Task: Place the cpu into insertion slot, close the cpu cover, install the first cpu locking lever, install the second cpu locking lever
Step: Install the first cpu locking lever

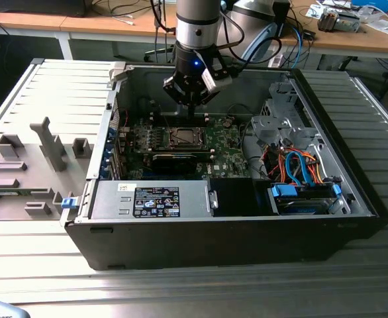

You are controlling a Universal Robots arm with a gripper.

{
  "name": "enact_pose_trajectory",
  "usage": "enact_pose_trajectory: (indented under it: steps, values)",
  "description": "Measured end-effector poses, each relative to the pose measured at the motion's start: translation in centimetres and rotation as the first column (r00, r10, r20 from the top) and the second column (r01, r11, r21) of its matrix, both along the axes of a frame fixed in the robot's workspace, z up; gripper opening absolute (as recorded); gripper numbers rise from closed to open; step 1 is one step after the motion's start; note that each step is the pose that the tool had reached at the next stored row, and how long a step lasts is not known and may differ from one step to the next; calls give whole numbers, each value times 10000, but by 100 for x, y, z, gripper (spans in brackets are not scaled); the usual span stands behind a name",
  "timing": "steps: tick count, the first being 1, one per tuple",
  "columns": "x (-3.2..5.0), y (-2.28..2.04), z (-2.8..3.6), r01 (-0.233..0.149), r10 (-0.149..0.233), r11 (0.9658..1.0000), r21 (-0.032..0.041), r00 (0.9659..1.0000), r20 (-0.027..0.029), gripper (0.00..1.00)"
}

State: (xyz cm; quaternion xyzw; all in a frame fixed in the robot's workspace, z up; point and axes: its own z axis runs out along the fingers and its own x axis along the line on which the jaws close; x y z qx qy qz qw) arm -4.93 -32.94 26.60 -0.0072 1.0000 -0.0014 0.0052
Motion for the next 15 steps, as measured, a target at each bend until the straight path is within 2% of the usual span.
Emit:
enact_pose_trajectory:
  steps: [7, 15]
  values:
    - [-5, 0, -1, -10, 10, 10000, 2, 10000, 1, 11]
    - [-109, 0, -2, -8, 8, 10000, 1, 10000, 1, 11]
